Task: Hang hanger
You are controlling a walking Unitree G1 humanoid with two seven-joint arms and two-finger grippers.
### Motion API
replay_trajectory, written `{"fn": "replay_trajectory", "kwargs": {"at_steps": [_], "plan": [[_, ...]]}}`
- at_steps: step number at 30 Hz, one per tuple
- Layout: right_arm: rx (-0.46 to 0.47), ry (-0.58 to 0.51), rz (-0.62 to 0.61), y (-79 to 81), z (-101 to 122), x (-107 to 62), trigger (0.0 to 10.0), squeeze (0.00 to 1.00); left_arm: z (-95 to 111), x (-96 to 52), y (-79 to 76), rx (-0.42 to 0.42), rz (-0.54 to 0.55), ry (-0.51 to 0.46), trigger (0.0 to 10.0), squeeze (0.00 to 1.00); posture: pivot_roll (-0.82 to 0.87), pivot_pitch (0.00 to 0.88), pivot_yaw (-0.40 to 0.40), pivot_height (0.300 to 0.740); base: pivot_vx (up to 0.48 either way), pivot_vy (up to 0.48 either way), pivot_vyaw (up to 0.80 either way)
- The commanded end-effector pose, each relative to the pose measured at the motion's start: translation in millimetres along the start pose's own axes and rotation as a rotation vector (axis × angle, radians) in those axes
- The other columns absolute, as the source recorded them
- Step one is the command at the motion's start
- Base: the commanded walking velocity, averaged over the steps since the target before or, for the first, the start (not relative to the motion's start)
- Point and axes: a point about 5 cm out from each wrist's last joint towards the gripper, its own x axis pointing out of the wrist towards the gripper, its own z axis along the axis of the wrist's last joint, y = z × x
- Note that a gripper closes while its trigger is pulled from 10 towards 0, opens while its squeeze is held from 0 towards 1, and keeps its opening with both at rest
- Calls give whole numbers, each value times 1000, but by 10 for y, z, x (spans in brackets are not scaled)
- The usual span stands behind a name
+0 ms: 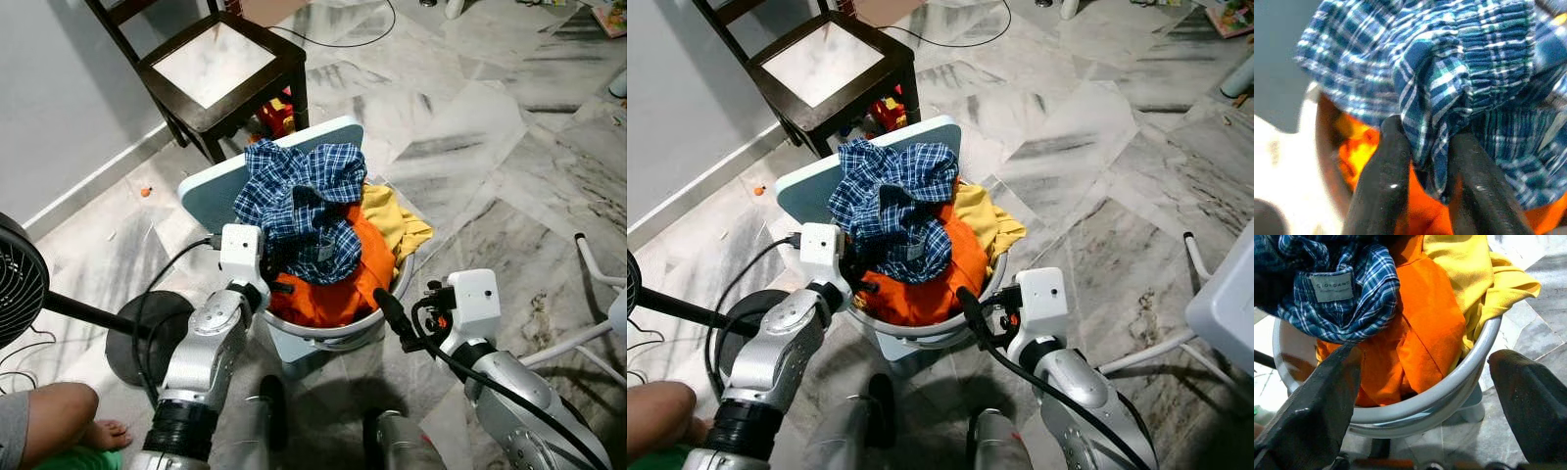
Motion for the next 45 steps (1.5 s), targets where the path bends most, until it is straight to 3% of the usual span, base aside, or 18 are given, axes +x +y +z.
{"fn": "replay_trajectory", "kwargs": {"at_steps": [1, 11, 15, 17, 23, 25, 27, 38, 45], "plan": [[4, 17, -4, 2, -51, -18, 10000, 0, -78, -63, 24, 45, 41, 44, 10000, 1000, -93, 327, 55, 740, 0, 0, 0], [9, 15, 0, 17, -53, 3, 10000, 0, -180, -375, -97, 114, 111, 67, 10000, 1000, -70, 325, 57, 740, 0, 0, 0], [9, 14, 1, 19, -52, 10, 10000, 0, -192, -428, -101, 148, 125, 68, 10000, 1000, -69, 324, 57, 740, 0, 0, 0], [10, 12, 1, 19, -51, 21, 10000, 0, -178, -533, -162, 261, 73, 49, 10000, 1000, -64, 322, 59, 740, 0, 0, 0], [11, 10, 2, 18, -51, 35, 10000, 0, -156, -622, -246, 414, -3, 14, 10000, 1000, -59, 319, 60, 740, 0, 0, 0], [12, 8, 5, 29, -50, 45, 10000, 0, -136, -615, -262, 467, -22, -5, 10000, 1000, -59, 317, 60, 740, 0, 0, 0], [13, 7, 6, 33, -48, 51, 10000, 0, -147, -586, -254, 461, -16, 5, 10000, 1000, -59, 315, 59, 740, 0, 0, 0], [8, -1, 3, 31, -27, 64, 10000, 0, -153, -238, -227, 566, -106, 8, 10000, 1000, -82, 310, 54, 740, 0, 0, 0], [8, -1, 2, 41, -34, 53, 10000, 0, -5, -144, -386, 598, -186, -75, 10000, 1000, -80, 309, 57, 740, 0, 0, 0]]}}
